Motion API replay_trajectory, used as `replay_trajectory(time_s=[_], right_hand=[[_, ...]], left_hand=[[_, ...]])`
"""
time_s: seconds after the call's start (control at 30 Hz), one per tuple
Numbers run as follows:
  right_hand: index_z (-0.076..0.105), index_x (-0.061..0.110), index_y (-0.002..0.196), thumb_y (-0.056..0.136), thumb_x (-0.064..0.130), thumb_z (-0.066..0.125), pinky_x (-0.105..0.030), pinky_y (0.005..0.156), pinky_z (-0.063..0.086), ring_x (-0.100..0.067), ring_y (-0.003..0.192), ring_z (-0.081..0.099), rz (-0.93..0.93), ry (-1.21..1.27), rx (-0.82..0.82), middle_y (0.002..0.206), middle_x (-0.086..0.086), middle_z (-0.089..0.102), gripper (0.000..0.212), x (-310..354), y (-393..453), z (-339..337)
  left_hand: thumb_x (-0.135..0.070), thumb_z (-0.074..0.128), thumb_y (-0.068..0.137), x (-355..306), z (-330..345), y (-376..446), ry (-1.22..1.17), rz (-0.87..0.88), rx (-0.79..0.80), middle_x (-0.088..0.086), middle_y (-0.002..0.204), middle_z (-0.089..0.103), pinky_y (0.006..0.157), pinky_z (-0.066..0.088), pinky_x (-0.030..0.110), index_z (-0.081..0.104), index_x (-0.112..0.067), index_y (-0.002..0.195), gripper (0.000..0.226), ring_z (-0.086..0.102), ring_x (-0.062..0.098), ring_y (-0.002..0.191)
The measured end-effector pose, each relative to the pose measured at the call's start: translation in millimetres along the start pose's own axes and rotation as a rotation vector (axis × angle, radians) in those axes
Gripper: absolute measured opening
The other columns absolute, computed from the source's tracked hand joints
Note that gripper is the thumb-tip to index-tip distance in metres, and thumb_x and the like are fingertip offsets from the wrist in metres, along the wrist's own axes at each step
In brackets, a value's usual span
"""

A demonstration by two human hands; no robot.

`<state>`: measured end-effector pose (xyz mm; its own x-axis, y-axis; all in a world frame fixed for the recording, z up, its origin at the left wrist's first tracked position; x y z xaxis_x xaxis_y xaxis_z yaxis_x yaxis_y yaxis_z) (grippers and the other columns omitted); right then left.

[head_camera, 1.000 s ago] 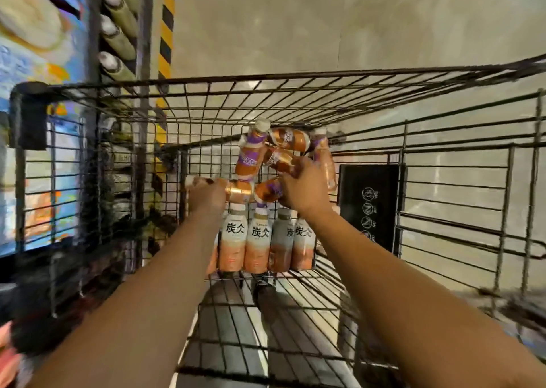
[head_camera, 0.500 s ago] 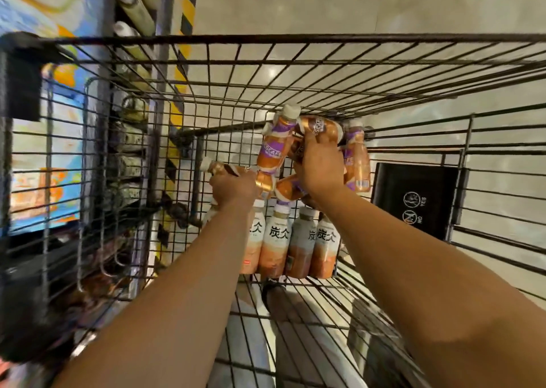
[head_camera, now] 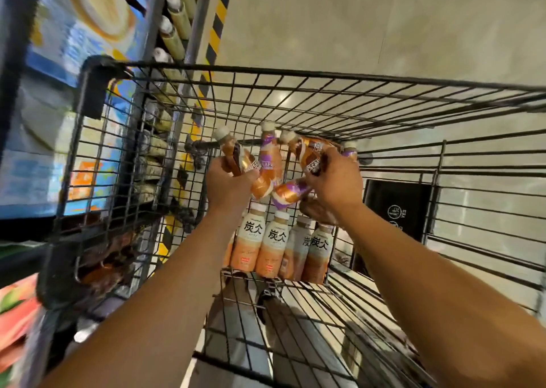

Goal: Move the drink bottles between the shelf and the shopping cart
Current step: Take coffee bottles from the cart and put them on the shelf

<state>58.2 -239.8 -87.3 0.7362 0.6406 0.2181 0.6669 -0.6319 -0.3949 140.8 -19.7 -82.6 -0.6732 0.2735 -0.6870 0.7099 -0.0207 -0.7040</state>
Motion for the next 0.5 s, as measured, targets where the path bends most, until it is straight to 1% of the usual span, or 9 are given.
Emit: replay_trajectory(time_s=[0.07,0.1,0.17,0.23,0.3,0.37,0.4,0.43,0.5], right_hand=[[0.066,0.027,0.112,0.077,0.054,0.081,-0.042,0.077,0.063,-0.023,0.09,0.072,0.039,0.134,-0.029,0.095,0.005,0.076,0.046,1,-14,-21],[0.066,0.027,0.112,0.079,0.05,0.081,-0.041,0.077,0.063,-0.022,0.089,0.072,0.054,0.195,-0.033,0.095,0.006,0.075,0.043,4,-23,-34],[0.067,0.025,0.113,0.081,0.042,0.083,-0.038,0.078,0.061,-0.018,0.087,0.07,0.065,0.306,-0.037,0.092,0.009,0.071,0.039,14,-43,-60],[0.065,0.026,0.108,0.081,0.04,0.085,-0.036,0.077,0.059,-0.018,0.086,0.071,0.047,0.388,-0.061,0.09,0.011,0.069,0.037,22,-62,-83],[0.061,0.031,0.103,0.076,0.048,0.083,-0.039,0.075,0.063,-0.015,0.083,0.073,0.01,0.466,-0.066,0.091,0.012,0.072,0.039,36,-83,-105],[0.062,0.035,0.107,0.071,0.058,0.08,-0.045,0.074,0.065,-0.01,0.081,0.074,-0.04,0.545,-0.076,0.092,0.012,0.075,0.046,50,-103,-128],[0.062,0.036,0.111,0.071,0.06,0.079,-0.046,0.075,0.065,-0.009,0.082,0.075,-0.078,0.584,-0.084,0.094,0.013,0.076,0.05,58,-113,-141],[0.062,0.038,0.116,0.072,0.06,0.08,-0.046,0.077,0.065,-0.008,0.084,0.075,-0.118,0.624,-0.088,0.097,0.014,0.077,0.052,67,-123,-154],[0.063,0.04,0.121,0.077,0.05,0.084,-0.041,0.081,0.065,-0.005,0.089,0.075,-0.201,0.702,-0.084,0.103,0.015,0.076,0.05,90,-146,-186]], left_hand=[[-0.015,0.083,0.082,-19,-8,-17,0.017,0.056,0.012,-0.007,0.107,0.069,0.068,0.049,0.022,0.062,-0.024,0.114,0.039,0.066,0.007,0.096],[-0.015,0.083,0.082,-30,-11,-27,0.024,0.088,0.022,-0.006,0.109,0.069,0.067,0.05,0.021,0.062,-0.023,0.115,0.04,0.067,0.008,0.097],[-0.012,0.082,0.083,-51,-20,-47,0.025,0.173,0.037,-0.006,0.105,0.068,0.063,0.053,0.017,0.061,-0.029,0.107,0.036,0.068,0.007,0.094],[-0.01,0.08,0.085,-75,-29,-72,0.01,0.245,0.072,-0.009,0.105,0.069,0.069,0.055,0.02,0.059,-0.038,0.105,0.04,0.07,0.007,0.095],[-0.01,0.079,0.087,-100,-42,-98,-0.013,0.322,0.091,-0.008,0.106,0.072,0.078,0.059,0.028,0.06,-0.046,0.106,0.044,0.072,0.01,0.099],[-0.006,0.078,0.089,-126,-58,-128,-0.05,0.406,0.099,-0.014,0.104,0.075,0.082,0.059,0.028,0.062,-0.051,0.107,0.05,0.073,0.007,0.099],[-0.002,0.076,0.09,-138,-67,-143,-0.073,0.435,0.096,-0.019,0.104,0.075,0.081,0.059,0.024,0.063,-0.048,0.111,0.053,0.073,0.004,0.098],[0.004,0.075,0.09,-150,-76,-159,-0.109,0.447,0.093,-0.023,0.101,0.075,0.078,0.058,0.019,0.062,-0.04,0.114,0.052,0.072,0.0,0.095],[0.011,0.073,0.088,-173,-97,-194,-0.162,0.499,0.061,-0.026,0.096,0.075,0.075,0.056,0.014,0.061,-0.032,0.111,0.05,0.071,-0.005,0.091]])
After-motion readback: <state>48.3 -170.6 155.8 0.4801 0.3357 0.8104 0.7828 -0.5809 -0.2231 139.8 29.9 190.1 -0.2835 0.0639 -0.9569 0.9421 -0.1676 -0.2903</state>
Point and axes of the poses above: each hand's wrist, its own y-axis towards the middle knuckle, its own z-axis out of the palm, x = y × z, the point moved 5 cm from there along y, towards the middle knuckle
